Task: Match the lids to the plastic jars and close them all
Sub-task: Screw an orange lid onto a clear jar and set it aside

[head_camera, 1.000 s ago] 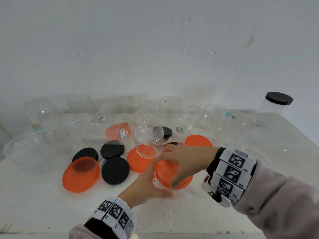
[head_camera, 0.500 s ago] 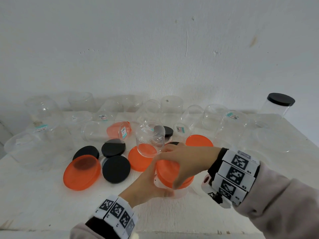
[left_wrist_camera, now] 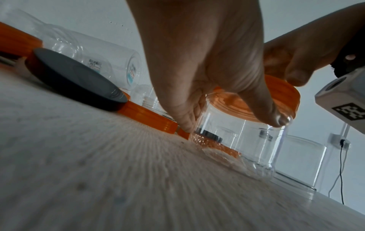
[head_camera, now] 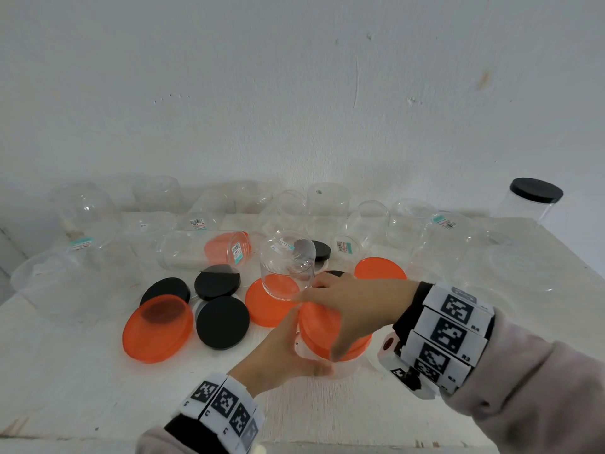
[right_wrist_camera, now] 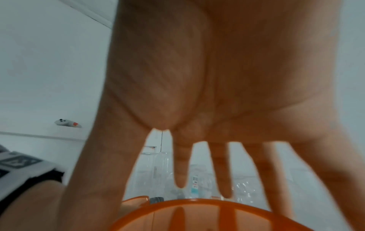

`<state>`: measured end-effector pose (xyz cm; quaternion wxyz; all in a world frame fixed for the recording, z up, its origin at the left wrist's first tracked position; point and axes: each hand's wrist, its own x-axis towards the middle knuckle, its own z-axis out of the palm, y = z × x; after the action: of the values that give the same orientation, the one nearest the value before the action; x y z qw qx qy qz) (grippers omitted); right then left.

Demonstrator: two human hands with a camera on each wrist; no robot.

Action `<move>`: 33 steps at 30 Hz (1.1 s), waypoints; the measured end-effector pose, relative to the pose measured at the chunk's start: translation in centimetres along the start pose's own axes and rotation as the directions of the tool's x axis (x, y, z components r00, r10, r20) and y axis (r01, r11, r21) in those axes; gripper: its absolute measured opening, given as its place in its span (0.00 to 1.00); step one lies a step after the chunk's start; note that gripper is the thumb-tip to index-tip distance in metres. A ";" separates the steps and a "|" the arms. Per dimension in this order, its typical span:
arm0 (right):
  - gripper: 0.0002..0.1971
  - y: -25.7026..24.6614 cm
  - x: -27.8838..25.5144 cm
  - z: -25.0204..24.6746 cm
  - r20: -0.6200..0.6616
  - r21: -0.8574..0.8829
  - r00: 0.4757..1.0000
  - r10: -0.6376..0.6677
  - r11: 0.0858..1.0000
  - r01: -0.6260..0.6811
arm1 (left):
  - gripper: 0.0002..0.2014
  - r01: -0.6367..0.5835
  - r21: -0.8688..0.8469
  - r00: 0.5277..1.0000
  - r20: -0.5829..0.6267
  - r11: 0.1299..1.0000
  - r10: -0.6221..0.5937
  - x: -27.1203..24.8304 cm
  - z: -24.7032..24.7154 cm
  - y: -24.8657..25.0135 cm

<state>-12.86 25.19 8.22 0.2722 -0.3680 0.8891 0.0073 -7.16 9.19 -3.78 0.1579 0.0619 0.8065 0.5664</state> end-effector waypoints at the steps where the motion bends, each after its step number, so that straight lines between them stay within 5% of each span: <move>1: 0.44 0.0 -0.1 -0.1 0.005 0.025 0.999 -0.033 0.999 0.033 | 0.48 -0.003 0.003 1.000 0.001 1.000 0.003 0.0 0.0 0.0; 9: 0.40 -0.1 0.7 0.9 -0.101 -0.063 0.991 0.085 0.994 -0.092 | 0.46 -0.022 -0.029 1.000 0.009 0.999 0.023 0.0 0.0 0.0; 14: 0.44 1.1 0.5 0.4 -0.036 -0.015 0.977 0.212 0.977 -0.212 | 0.47 -0.008 -0.011 1.000 0.002 1.000 0.008 -0.1 0.0 -0.1; 19: 0.50 0.9 0.2 0.4 0.037 -0.001 0.999 0.025 1.000 -0.025 | 0.48 -0.005 -0.008 1.000 0.002 1.000 0.005 0.0 0.1 0.0; 27: 0.56 0.4 0.7 1.7 -0.073 -0.024 0.981 0.179 0.983 -0.181 | 0.47 0.001 -0.017 1.000 -0.001 1.000 -0.001 -0.1 0.0 0.1; 33: 0.55 1.2 -0.2 0.5 0.026 0.029 1.000 -0.005 1.000 0.004 | 0.50 0.009 0.018 1.000 -0.019 1.000 -0.009 -0.1 0.0 0.0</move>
<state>-13.31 26.30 7.69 0.2892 -0.3658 0.8846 -0.0012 -7.09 9.20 -3.77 0.1521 0.0543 0.8133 0.5590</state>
